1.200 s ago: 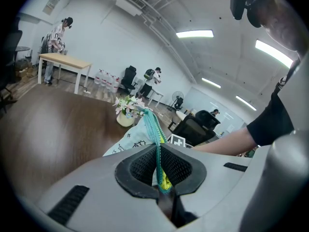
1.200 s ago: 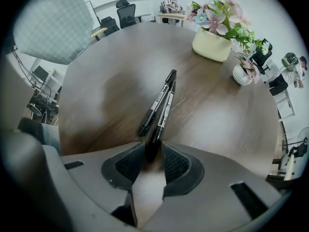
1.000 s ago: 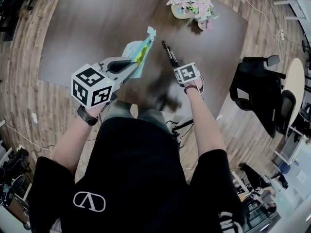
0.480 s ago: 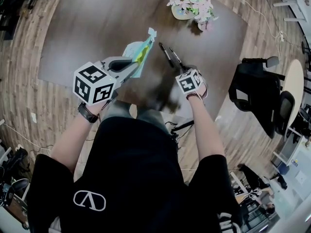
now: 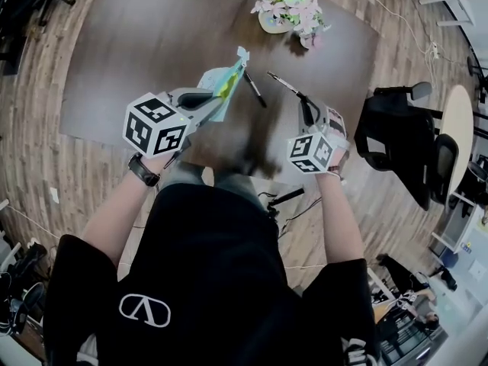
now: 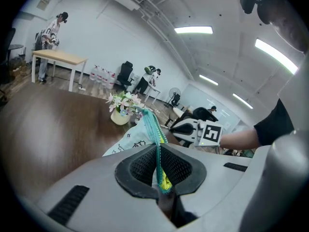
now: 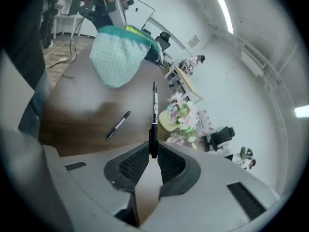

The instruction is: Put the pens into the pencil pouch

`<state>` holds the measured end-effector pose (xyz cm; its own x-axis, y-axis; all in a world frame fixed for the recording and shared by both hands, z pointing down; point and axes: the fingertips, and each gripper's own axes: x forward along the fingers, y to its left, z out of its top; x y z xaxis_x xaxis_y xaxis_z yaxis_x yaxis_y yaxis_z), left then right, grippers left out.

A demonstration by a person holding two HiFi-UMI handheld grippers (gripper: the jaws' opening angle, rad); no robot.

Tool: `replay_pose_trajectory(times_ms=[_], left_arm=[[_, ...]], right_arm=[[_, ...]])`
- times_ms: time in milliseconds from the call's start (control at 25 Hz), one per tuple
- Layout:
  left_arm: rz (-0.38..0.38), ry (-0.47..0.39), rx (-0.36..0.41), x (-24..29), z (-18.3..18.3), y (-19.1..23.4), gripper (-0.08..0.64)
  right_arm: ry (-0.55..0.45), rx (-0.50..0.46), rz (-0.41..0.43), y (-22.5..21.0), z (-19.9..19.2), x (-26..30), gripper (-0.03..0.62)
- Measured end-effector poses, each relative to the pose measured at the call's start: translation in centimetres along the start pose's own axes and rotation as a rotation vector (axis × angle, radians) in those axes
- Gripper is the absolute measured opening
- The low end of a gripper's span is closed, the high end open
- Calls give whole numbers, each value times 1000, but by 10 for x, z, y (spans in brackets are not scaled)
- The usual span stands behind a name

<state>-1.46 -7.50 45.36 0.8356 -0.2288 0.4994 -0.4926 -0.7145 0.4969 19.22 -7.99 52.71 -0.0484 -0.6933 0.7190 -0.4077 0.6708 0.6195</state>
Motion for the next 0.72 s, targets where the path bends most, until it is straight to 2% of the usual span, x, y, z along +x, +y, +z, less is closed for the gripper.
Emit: replay_pose_trajectory(times_ms=[120, 240, 360, 520, 720], left_arm=[[-15, -4, 4, 6, 9, -5, 20], [-13, 1, 19, 10, 16, -8, 20], [-18, 11, 14, 14, 21, -10, 20], [-40, 21, 1, 19, 26, -17, 20], [-59, 42, -13, 25, 28, -26, 20]], right_arm=[[-53, -109, -104, -38, 24, -38, 57], [-57, -219, -163, -60, 45, -68, 57], [-54, -405, -201, -70, 69, -91, 57], [-60, -669, -229, -81, 90, -104, 57], [-53, -876, -190, -82, 103, -100, 57]])
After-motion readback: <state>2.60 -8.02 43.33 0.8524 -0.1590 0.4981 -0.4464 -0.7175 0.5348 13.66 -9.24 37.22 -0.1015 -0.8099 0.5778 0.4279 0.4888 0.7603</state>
